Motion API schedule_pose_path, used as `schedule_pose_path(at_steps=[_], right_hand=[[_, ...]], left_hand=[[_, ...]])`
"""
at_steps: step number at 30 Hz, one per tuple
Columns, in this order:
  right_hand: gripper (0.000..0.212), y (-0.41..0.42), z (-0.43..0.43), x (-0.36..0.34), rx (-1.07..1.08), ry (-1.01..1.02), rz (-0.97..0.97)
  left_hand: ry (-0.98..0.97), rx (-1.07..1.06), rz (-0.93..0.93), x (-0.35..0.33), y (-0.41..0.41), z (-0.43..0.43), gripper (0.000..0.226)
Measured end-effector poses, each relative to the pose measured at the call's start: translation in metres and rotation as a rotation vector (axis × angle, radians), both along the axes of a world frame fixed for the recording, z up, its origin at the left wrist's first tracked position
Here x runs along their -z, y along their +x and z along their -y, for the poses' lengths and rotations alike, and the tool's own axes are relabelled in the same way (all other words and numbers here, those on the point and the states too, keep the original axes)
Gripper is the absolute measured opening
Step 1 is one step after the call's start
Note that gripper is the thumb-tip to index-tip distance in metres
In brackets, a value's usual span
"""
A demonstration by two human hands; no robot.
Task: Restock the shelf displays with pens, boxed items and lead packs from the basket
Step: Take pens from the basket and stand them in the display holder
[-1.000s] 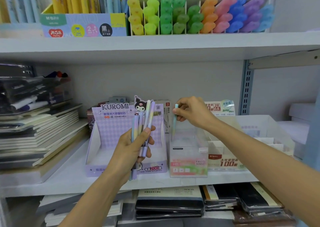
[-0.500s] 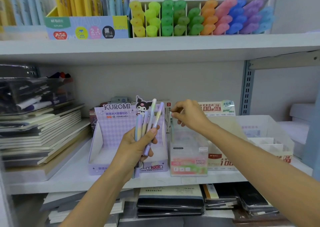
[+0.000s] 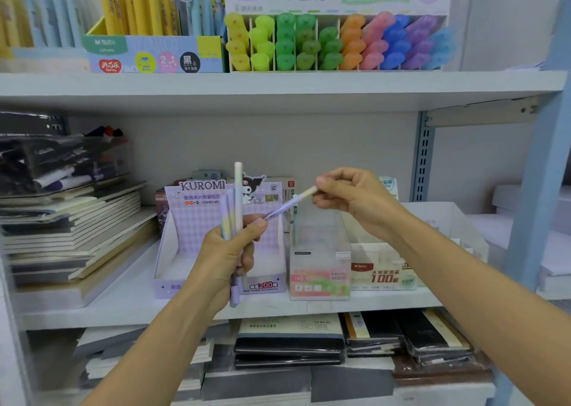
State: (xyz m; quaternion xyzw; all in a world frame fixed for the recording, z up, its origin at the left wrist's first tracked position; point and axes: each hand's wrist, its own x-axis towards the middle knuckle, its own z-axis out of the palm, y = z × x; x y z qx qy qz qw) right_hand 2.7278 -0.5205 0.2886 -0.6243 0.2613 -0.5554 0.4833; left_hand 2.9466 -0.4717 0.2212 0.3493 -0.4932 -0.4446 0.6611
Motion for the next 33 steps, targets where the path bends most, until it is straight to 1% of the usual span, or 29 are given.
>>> schedule_pose_path(at_steps=[2, 3, 4, 5, 6, 7, 9, 12, 14, 16, 18, 19, 20, 24, 26, 28, 30, 31, 33], right_hand=[[0.026, -0.009, -0.010, 0.007, -0.055, 0.020, -0.205], [0.029, -0.011, -0.015, 0.011, -0.077, 0.021, -0.323], [0.028, -0.011, -0.020, 0.015, -0.095, 0.011, -0.406], [0.025, -0.010, -0.023, 0.019, -0.099, -0.009, -0.439], [0.021, -0.009, -0.026, 0.022, -0.090, -0.029, -0.428], [0.018, -0.007, -0.027, 0.024, -0.073, -0.049, -0.399], [0.016, -0.002, -0.031, 0.029, -0.076, -0.074, -0.367], [0.015, 0.005, -0.039, 0.036, -0.166, -0.059, -0.430], [0.017, 0.006, -0.042, 0.036, -0.157, -0.086, -0.483], [0.022, 0.006, -0.041, 0.029, -0.029, -0.169, -0.475], [0.025, 0.008, -0.037, 0.014, 0.083, -0.213, -0.358], [0.026, 0.011, -0.035, 0.007, 0.098, -0.220, -0.313], [0.026, 0.015, -0.033, 0.001, 0.097, -0.230, -0.307], [0.023, 0.031, -0.027, -0.007, 0.051, -0.266, -0.439], [0.018, 0.031, -0.023, -0.010, 0.059, -0.281, -0.405], [0.015, 0.024, -0.016, -0.016, 0.122, -0.269, -0.251], [0.014, 0.010, -0.006, -0.025, 0.261, -0.275, -0.122], [0.013, 0.003, -0.001, -0.027, 0.343, -0.293, -0.120], [0.012, -0.006, 0.012, -0.023, 0.471, -0.311, -0.230]], left_hand=[[-0.015, -0.062, -0.094, -0.003, 0.000, 0.000, 0.038], [-0.029, -0.084, -0.137, -0.005, -0.001, 0.000, 0.029], [-0.043, -0.100, -0.169, -0.008, -0.002, -0.001, 0.018], [-0.054, -0.107, -0.190, -0.010, -0.004, -0.001, 0.013], [-0.057, -0.105, -0.205, -0.011, -0.007, -0.002, 0.011], [-0.055, -0.100, -0.211, -0.012, -0.011, -0.003, 0.014], [-0.037, -0.098, -0.208, -0.012, -0.020, -0.004, 0.024], [-0.041, -0.079, -0.225, -0.012, -0.030, -0.006, 0.012], [-0.050, -0.068, -0.215, -0.012, -0.030, -0.006, 0.012], [-0.047, -0.079, -0.162, -0.013, -0.029, -0.006, 0.020], [-0.037, -0.080, -0.078, -0.015, -0.029, -0.006, 0.018], [-0.027, -0.068, -0.034, -0.015, -0.030, -0.007, 0.016], [-0.015, -0.050, 0.005, -0.015, -0.032, -0.007, 0.015], [0.005, 0.000, 0.081, -0.018, -0.036, -0.008, 0.010], [0.024, -0.007, 0.087, -0.021, -0.034, -0.006, 0.013], [0.044, -0.030, 0.086, -0.024, -0.028, -0.003, 0.023], [0.078, -0.034, 0.084, -0.025, -0.022, 0.000, 0.040], [0.102, -0.015, 0.085, -0.025, -0.019, 0.002, 0.045], [0.151, 0.044, 0.091, -0.024, -0.015, 0.004, 0.043]])
